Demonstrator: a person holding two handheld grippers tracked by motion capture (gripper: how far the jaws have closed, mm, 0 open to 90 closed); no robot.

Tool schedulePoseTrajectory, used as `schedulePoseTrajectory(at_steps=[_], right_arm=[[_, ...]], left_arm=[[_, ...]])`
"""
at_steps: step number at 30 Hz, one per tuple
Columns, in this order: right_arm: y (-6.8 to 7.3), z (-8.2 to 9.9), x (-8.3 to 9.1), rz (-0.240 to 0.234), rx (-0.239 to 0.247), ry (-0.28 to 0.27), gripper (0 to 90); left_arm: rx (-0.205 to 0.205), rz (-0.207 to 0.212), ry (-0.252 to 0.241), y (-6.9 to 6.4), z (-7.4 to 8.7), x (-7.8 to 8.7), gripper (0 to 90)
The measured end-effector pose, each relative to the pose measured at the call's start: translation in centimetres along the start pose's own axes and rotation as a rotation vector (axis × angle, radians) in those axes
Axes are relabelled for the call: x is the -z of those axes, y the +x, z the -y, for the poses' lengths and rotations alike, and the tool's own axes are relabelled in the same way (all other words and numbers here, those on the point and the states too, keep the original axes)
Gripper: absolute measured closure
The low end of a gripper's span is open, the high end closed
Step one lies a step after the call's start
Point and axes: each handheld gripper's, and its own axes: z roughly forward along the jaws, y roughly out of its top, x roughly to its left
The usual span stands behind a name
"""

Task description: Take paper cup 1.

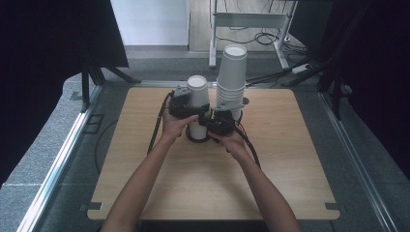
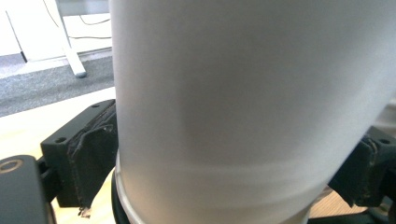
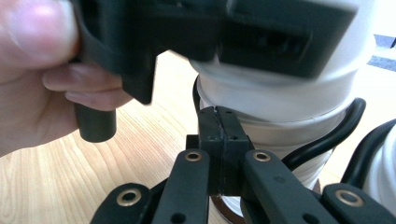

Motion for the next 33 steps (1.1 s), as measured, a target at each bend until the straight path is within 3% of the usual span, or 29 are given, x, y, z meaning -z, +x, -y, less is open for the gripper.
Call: schedulePoseTrajectory(at_steps=[21,33], right_arm=[[-0.1,0.1,-0.1,-0.008,0.008,0.018,90.0],[-0.3,0.4,-0.3,0.001,0.013,0.027,90.0]], left_arm=[[-0.025,-0.010,-0.093,-0.4,-2.9,1.4,8.9],[-0.019,0.013,-0.175,-0.1,-5.2,4.0,9.0]])
